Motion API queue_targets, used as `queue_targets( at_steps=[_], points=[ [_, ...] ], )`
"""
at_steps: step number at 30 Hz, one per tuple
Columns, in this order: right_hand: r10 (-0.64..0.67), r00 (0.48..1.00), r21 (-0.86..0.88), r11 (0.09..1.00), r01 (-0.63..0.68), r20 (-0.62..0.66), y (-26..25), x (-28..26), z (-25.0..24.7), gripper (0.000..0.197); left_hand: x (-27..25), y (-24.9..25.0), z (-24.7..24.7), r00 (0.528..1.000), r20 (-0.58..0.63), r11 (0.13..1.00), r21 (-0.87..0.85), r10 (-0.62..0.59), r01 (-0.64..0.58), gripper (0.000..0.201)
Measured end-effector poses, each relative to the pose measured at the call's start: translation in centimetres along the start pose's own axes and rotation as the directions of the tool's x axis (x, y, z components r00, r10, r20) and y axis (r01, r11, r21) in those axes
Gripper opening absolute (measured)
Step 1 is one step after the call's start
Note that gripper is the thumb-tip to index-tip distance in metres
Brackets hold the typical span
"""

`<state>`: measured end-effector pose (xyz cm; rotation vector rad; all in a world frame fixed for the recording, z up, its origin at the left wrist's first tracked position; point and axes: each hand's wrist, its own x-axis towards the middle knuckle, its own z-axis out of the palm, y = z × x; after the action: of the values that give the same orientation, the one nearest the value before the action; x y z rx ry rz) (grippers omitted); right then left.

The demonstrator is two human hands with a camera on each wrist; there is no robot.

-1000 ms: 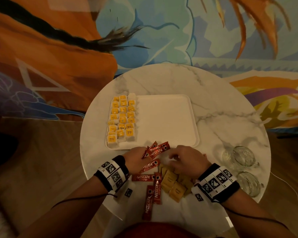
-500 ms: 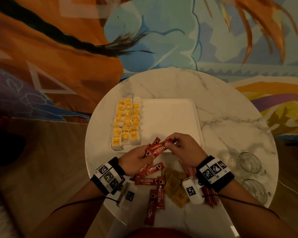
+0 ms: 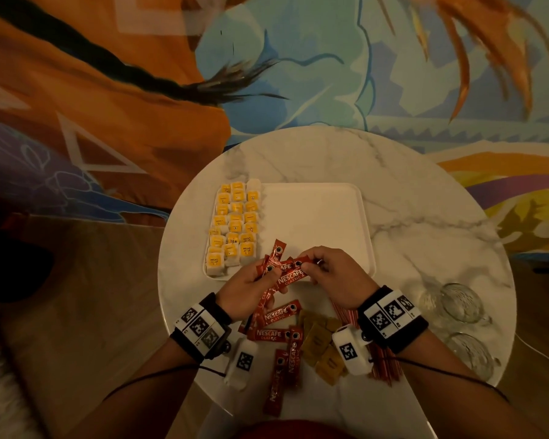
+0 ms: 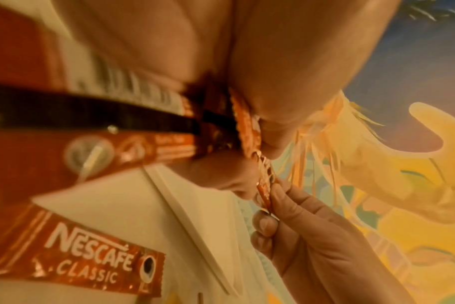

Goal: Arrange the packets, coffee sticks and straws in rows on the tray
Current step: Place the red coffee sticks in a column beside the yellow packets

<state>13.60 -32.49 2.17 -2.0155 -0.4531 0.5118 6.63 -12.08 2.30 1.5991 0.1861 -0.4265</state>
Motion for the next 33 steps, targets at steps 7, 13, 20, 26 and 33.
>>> queue_targets(
  at_steps=[7, 13, 20, 26, 33],
  points=[
    [0.044, 0.998, 0.041, 0.998, -0.042, -0.033, 0.6, 0.3, 0.1, 0.003, -0.2, -0.3, 0.1, 0.990, -0.141, 0.998, -0.065, -0.023, 0.014, 0.022],
    [0.090, 0.987, 0.122, 0.990, -0.073, -0.134, 1.3, 1.0, -0.1, 0.006, 0.5, -0.4, 0.2, 0.987, -0.163, 0.999, -0.036, 0.002, -0.008, 0.023],
    [0.120, 0.975, 0.234, 0.969, -0.073, -0.189, 0.4, 2.2, 0.4, 0.003, 2.3, -0.5, -0.3, 0.966, -0.234, 0.991, 0.094, 0.114, -0.094, 0.009],
    [0.131, 0.976, 0.266, 0.960, -0.081, -0.175, 0.8, 3.2, 0.3, 0.006, 3.7, -0.3, -1.6, 0.947, -0.295, 0.991, 0.080, 0.124, -0.105, 0.008],
    [0.125, 0.971, 0.191, 0.978, -0.085, -0.206, 0.9, 6.6, -1.1, 0.012, 5.0, 0.0, -3.7, 0.922, -0.380, 0.997, 0.038, 0.072, -0.063, 0.016]
  ],
)
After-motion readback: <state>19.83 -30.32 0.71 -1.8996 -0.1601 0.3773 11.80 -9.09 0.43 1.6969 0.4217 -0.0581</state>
